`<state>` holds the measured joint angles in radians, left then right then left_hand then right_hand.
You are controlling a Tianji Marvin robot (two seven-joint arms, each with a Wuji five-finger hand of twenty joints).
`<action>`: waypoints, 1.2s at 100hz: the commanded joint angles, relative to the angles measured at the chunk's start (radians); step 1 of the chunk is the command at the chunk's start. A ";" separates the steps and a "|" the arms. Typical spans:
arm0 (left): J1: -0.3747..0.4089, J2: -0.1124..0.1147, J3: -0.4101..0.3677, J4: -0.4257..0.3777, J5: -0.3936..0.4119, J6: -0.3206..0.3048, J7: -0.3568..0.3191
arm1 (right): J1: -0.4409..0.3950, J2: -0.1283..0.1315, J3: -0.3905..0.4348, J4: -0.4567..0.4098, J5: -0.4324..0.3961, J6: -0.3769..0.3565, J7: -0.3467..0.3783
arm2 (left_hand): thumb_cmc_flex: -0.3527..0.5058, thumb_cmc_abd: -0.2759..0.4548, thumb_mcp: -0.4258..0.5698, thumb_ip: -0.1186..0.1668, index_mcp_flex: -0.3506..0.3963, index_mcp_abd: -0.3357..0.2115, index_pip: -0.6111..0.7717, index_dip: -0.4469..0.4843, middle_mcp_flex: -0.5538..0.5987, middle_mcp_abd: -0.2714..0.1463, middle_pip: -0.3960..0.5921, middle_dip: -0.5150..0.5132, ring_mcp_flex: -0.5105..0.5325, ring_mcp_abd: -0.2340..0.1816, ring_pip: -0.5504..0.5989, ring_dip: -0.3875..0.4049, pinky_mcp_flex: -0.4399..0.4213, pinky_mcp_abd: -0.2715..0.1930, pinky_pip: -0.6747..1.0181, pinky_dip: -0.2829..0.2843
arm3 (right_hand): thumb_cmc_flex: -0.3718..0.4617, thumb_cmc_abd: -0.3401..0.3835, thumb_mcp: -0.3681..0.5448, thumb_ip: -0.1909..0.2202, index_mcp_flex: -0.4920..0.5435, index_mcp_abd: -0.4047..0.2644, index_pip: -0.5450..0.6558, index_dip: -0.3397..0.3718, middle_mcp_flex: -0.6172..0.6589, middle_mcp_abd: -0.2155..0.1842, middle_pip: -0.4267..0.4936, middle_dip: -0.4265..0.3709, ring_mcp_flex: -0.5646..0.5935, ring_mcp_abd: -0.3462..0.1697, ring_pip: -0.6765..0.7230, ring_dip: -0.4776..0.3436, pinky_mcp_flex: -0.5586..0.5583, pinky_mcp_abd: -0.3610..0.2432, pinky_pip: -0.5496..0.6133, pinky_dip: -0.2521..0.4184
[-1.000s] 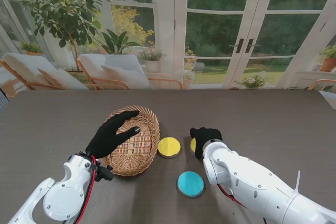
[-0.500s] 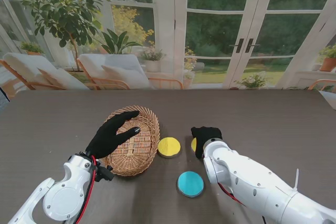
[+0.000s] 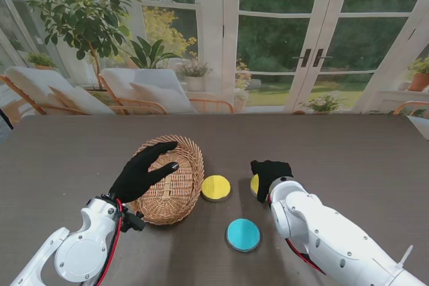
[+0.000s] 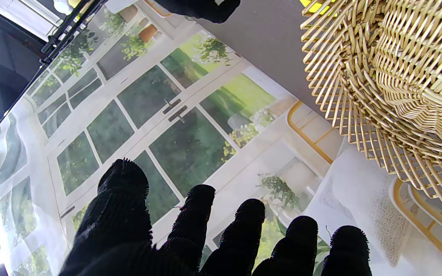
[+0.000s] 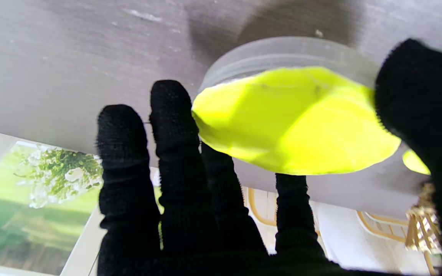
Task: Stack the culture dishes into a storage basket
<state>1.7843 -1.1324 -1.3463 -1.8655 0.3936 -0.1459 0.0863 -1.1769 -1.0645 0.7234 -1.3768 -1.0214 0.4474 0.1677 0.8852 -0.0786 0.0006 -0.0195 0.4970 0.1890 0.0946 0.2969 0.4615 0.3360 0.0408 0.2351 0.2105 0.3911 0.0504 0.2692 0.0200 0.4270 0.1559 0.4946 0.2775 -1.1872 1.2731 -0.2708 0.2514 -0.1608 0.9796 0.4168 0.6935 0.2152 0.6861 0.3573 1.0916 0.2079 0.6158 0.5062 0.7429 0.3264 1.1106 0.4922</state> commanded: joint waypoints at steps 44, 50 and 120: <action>0.001 -0.002 0.001 0.002 -0.008 -0.007 -0.020 | -0.336 0.026 0.314 -0.337 -0.104 -0.214 0.077 | -0.008 0.053 -0.016 0.014 -0.010 0.004 -0.015 -0.002 0.007 -0.001 0.002 0.003 -0.014 -0.008 -0.012 -0.007 -0.006 -0.030 -0.028 -0.009 | 0.182 0.125 0.127 0.136 0.008 -0.006 0.047 0.033 0.057 -0.050 0.085 0.045 0.050 -0.068 0.035 0.040 0.103 0.028 0.035 -0.026; 0.001 -0.002 0.001 0.003 -0.008 -0.007 -0.020 | -0.367 0.028 0.337 -0.358 -0.113 -0.244 0.077 | -0.009 0.053 -0.016 0.014 -0.009 0.002 -0.015 -0.002 0.007 -0.002 0.002 0.003 -0.014 -0.008 -0.011 -0.007 -0.006 -0.029 -0.028 -0.009 | 0.181 0.128 0.125 0.136 0.008 -0.006 0.047 0.033 0.053 -0.049 0.083 0.045 0.050 -0.069 0.036 0.041 0.103 0.028 0.035 -0.026; -0.003 -0.002 0.003 0.005 -0.012 -0.001 -0.023 | -0.583 0.041 0.430 -0.420 -0.124 -0.447 0.040 | -0.007 0.054 -0.016 0.014 -0.004 0.005 -0.013 -0.002 0.007 0.000 0.002 0.003 -0.016 -0.008 -0.012 -0.007 -0.007 -0.031 -0.028 -0.009 | 0.168 0.150 0.105 0.138 0.007 -0.004 0.031 0.029 0.027 -0.047 0.080 0.051 0.028 -0.070 0.044 0.043 0.091 0.036 0.030 -0.013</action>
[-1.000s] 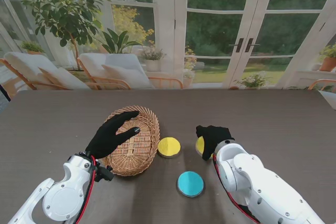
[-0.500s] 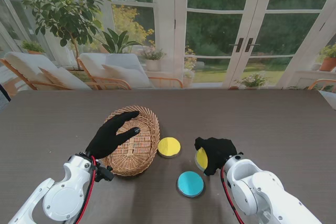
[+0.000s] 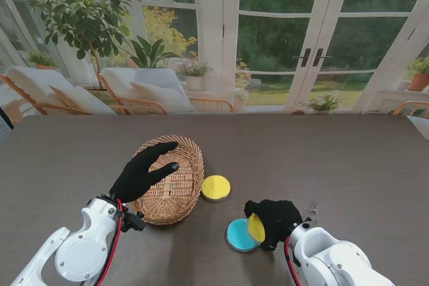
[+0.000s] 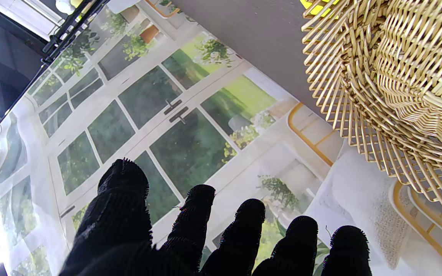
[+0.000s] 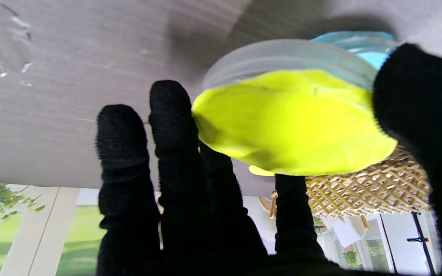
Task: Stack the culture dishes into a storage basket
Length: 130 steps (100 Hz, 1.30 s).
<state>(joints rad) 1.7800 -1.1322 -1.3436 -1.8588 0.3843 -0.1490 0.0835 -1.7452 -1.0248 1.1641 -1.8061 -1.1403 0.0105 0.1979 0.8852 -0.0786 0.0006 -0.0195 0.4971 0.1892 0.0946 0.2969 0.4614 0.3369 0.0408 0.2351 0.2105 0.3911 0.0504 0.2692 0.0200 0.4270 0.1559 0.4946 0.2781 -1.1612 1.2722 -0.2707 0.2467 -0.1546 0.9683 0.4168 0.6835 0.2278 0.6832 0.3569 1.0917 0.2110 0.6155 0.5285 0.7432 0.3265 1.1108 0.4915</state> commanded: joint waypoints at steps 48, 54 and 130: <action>0.006 -0.002 -0.005 -0.007 0.000 0.003 -0.019 | 0.005 0.000 -0.084 0.013 -0.025 0.025 -0.029 | -0.008 0.054 -0.017 0.014 -0.014 0.005 -0.017 -0.003 0.006 -0.002 0.002 0.003 -0.015 -0.009 -0.012 -0.007 -0.008 -0.032 -0.028 -0.009 | 0.151 0.141 0.093 0.137 0.005 -0.008 0.028 0.026 0.012 -0.055 0.083 0.051 0.008 -0.067 0.047 0.017 0.073 0.038 0.023 -0.006; 0.008 -0.002 -0.006 -0.007 0.001 0.003 -0.018 | 0.011 0.000 -0.096 0.011 -0.031 0.034 -0.030 | -0.007 0.054 -0.016 0.014 -0.009 0.004 -0.015 -0.003 0.007 0.000 0.002 0.003 -0.016 -0.008 -0.012 -0.007 -0.007 -0.030 -0.028 -0.009 | 0.149 0.144 0.092 0.137 0.003 -0.008 0.027 0.026 0.010 -0.055 0.083 0.051 0.007 -0.069 0.049 0.017 0.072 0.038 0.023 -0.005; 0.015 -0.002 -0.010 -0.014 0.001 0.007 -0.017 | 0.086 0.002 -0.216 0.024 -0.112 0.131 -0.031 | -0.008 0.055 -0.016 0.014 -0.006 0.003 -0.014 -0.002 0.006 -0.003 0.002 0.003 -0.015 -0.010 -0.012 -0.007 -0.008 -0.032 -0.028 -0.009 | 0.129 0.157 0.075 0.140 -0.009 -0.004 0.010 0.032 -0.028 -0.048 0.081 0.050 -0.031 -0.058 0.057 0.010 0.047 0.043 0.008 0.005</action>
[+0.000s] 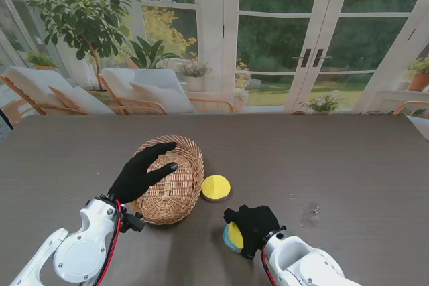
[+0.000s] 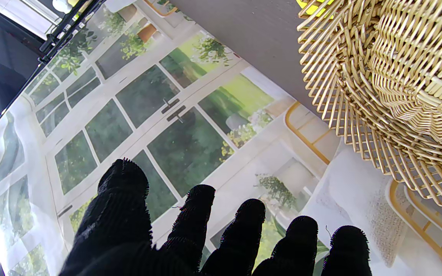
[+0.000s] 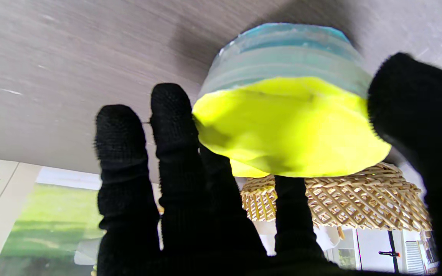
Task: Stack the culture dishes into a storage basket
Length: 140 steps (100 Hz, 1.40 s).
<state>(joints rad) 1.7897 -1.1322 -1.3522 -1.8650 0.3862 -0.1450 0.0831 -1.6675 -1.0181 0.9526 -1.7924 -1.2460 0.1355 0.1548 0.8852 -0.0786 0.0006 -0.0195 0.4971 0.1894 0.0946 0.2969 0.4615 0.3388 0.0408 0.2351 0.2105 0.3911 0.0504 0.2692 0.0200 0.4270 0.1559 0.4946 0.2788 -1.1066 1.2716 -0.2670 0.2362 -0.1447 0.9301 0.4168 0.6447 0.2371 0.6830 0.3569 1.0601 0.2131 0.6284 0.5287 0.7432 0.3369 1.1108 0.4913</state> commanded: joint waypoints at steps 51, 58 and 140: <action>0.010 -0.002 -0.005 -0.014 -0.003 0.008 -0.021 | 0.061 -0.003 -0.062 0.057 0.007 0.047 0.026 | -0.008 0.055 -0.016 0.014 -0.002 0.008 -0.013 -0.002 0.007 -0.002 0.002 0.003 -0.015 -0.008 -0.012 -0.007 -0.008 -0.032 -0.028 -0.009 | 0.103 0.118 0.058 0.134 -0.024 -0.012 0.025 0.030 -0.045 -0.052 0.078 0.051 -0.054 -0.040 0.038 0.001 0.009 0.046 -0.006 0.009; 0.010 -0.002 -0.005 -0.013 -0.004 0.008 -0.021 | 0.058 -0.003 -0.063 0.056 0.004 0.047 0.023 | -0.008 0.055 -0.016 0.014 -0.006 0.008 -0.015 -0.002 0.006 -0.002 0.002 0.002 -0.016 -0.008 -0.012 -0.007 -0.008 -0.032 -0.028 -0.008 | 0.097 0.117 0.053 0.134 -0.027 -0.013 0.020 0.028 -0.050 -0.051 0.079 0.052 -0.059 -0.036 0.040 0.000 0.001 0.049 -0.009 0.010; 0.010 -0.002 -0.006 -0.012 -0.010 0.009 -0.025 | 0.065 0.001 -0.089 0.060 -0.028 0.057 0.037 | -0.008 0.055 -0.016 0.014 -0.004 0.008 -0.014 -0.002 0.005 -0.002 0.002 0.002 -0.016 -0.008 -0.012 -0.007 -0.009 -0.032 -0.029 -0.008 | 0.024 0.154 -0.013 0.128 -0.113 0.038 -0.030 0.016 -0.192 -0.029 0.059 0.045 -0.172 0.004 0.035 -0.008 -0.074 0.058 -0.023 0.024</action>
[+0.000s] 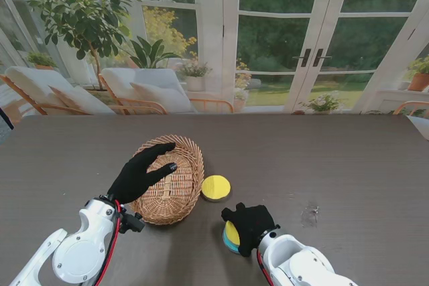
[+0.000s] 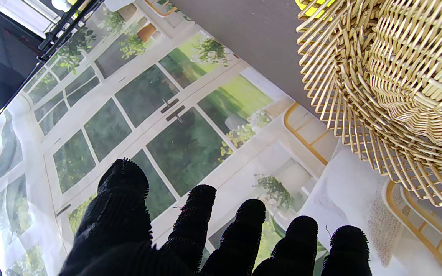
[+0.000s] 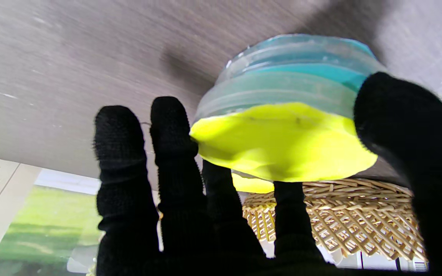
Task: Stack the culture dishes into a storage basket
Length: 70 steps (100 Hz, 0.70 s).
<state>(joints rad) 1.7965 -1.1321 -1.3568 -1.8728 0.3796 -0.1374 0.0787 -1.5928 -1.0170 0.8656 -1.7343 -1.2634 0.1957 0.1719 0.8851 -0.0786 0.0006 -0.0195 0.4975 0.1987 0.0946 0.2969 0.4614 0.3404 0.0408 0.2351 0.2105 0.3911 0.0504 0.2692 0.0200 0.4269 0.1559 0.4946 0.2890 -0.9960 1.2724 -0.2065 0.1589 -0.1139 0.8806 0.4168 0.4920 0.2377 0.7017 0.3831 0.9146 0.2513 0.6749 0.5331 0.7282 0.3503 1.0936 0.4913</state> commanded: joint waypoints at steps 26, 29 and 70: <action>0.003 -0.002 -0.001 -0.003 -0.003 0.001 -0.020 | -0.020 0.002 0.012 -0.011 -0.022 -0.020 0.036 | -0.008 0.055 -0.016 0.014 -0.005 -0.003 -0.014 -0.002 0.005 -0.003 0.002 0.002 -0.016 -0.008 -0.012 -0.007 -0.008 -0.032 -0.029 -0.009 | -0.083 0.055 -0.100 0.035 -0.079 0.009 -0.089 -0.008 -0.156 -0.046 0.019 0.007 -0.125 0.011 -0.080 -0.047 -0.139 0.085 -0.029 0.047; 0.003 -0.002 -0.001 -0.003 -0.003 0.001 -0.020 | -0.022 0.002 0.016 -0.015 -0.021 -0.024 0.040 | -0.008 0.054 -0.016 0.014 -0.006 -0.003 -0.014 -0.002 0.005 -0.004 0.002 0.002 -0.017 -0.009 -0.012 -0.008 -0.009 -0.032 -0.029 -0.009 | -0.100 0.062 -0.113 0.029 -0.078 0.007 -0.109 -0.005 -0.163 -0.049 0.012 0.003 -0.134 0.018 -0.103 -0.059 -0.150 0.090 -0.038 0.050; 0.002 -0.001 -0.002 -0.001 -0.003 -0.001 -0.022 | -0.074 -0.002 0.080 -0.060 -0.020 -0.069 0.013 | -0.008 0.054 -0.016 0.014 -0.006 -0.001 -0.014 -0.002 0.006 -0.005 0.002 0.003 -0.015 -0.007 -0.012 -0.007 -0.008 -0.031 -0.029 -0.009 | -0.194 0.349 -0.330 0.039 -0.079 0.085 -0.303 0.044 -0.217 -0.059 -0.142 -0.095 -0.278 0.084 -0.453 -0.257 -0.341 0.174 -0.283 -0.048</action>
<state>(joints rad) 1.7958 -1.1319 -1.3574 -1.8713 0.3787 -0.1380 0.0761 -1.6549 -1.0170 0.9415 -1.7781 -1.2797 0.1340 0.1837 0.8852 -0.0786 0.0006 -0.0195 0.4975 0.1987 0.0946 0.2969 0.4614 0.3409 0.0408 0.2352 0.2105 0.3911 0.0504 0.2692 0.0200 0.4268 0.1559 0.4946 0.1309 -0.7059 1.0838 -0.1870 0.1246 -0.0660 0.5812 0.4302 0.3125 0.1880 0.5871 0.3119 0.6828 0.3154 0.2581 0.3054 0.7270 0.4644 0.8715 0.4973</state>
